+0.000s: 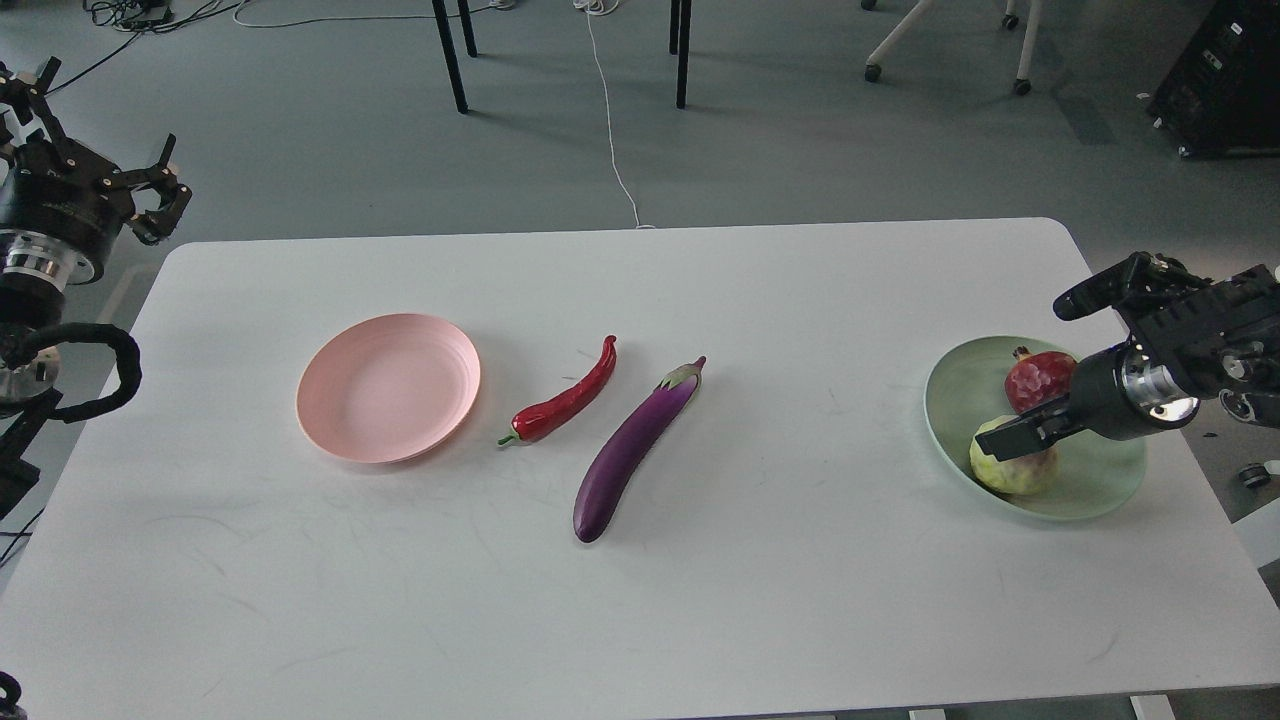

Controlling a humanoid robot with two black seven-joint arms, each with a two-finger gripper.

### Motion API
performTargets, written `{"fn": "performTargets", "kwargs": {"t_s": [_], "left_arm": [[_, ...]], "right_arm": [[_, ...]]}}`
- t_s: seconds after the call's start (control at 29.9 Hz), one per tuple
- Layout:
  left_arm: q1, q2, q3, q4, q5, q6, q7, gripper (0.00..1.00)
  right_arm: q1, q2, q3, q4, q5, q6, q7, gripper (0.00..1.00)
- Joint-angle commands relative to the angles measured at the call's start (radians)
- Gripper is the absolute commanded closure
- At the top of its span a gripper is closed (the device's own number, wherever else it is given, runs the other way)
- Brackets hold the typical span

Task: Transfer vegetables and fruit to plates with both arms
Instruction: 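Withdraw the right arm and swing the left arm over the table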

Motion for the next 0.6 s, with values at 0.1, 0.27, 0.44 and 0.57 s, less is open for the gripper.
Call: {"fn": "performTargets", "kwargs": {"t_s": [0.1, 0.27, 0.44, 0.57], "left_arm": [[-0.108, 0.041, 0.095, -0.012, 0.048, -0.034, 0.090, 0.01], [-0.225, 0.080, 0.187, -0.078, 0.182, -0.066, 0.104, 0.02], [-0.282, 0.063, 0.215, -0.182, 0.478, -0.058, 0.099, 0.02], [-0.281, 0.025, 0.218, -0.300, 0.768, -0.060, 0.101, 0.02]], "right_arm": [[-0.046, -0.037, 0.312, -0.163, 0.038, 0.001, 0.002, 0.01], [-0.210, -0.024, 0.688, -0.368, 0.218, 0.004, 0.001, 0.01], [-0.370, 0.033, 0.996, -0.574, 0.347, -0.001, 0.002, 0.01], [-0.475, 0.029, 1.182, -0.600, 0.460, -0.001, 0.002, 0.01]]}}
